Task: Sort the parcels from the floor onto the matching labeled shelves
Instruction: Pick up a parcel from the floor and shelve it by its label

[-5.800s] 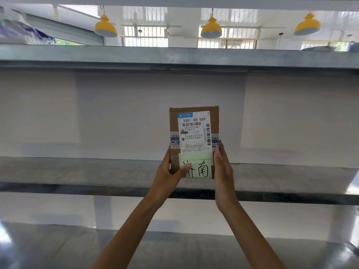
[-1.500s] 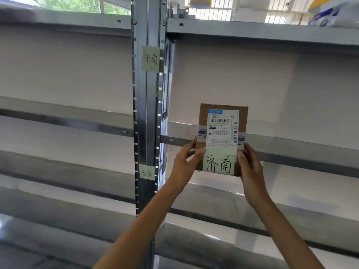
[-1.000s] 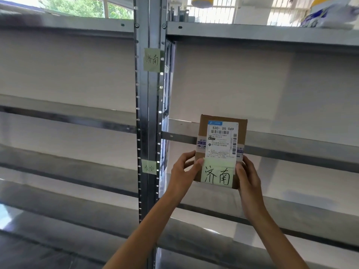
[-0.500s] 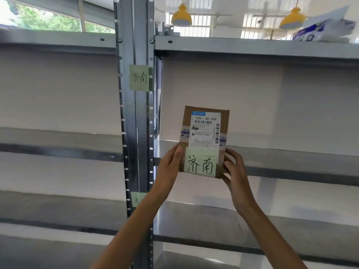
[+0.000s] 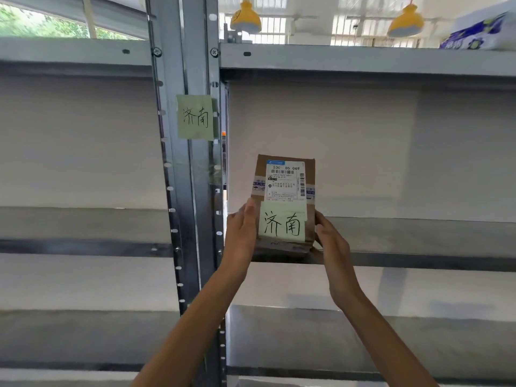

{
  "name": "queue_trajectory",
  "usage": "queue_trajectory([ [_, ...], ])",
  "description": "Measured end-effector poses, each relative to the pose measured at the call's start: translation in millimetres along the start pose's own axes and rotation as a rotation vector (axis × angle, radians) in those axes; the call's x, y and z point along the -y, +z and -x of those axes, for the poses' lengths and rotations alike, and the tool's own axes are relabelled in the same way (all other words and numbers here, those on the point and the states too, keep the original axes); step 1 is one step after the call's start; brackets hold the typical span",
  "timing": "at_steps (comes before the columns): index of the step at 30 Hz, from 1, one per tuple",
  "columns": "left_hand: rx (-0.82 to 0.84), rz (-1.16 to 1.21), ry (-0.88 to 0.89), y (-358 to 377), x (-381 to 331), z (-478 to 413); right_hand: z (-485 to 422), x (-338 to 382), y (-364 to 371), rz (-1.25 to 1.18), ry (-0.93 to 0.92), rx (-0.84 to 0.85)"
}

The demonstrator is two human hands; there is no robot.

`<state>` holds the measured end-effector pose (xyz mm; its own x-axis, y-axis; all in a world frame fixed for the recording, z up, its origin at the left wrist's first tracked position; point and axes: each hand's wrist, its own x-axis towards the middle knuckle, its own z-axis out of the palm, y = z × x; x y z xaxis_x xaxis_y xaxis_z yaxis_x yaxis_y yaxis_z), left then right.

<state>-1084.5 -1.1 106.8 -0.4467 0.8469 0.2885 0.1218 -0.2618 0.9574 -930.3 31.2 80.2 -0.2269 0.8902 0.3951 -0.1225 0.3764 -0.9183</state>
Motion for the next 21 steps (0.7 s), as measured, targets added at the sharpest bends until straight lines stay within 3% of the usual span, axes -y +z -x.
queue_trajectory([
  [6,-0.064,0.076,-0.093,0,0,-9,-17,-6,5,0.015,0.006,0.027],
  [21,-0.097,-0.019,-0.164,12,23,-33,-41,-32,20,0.028,0.064,0.092],
])
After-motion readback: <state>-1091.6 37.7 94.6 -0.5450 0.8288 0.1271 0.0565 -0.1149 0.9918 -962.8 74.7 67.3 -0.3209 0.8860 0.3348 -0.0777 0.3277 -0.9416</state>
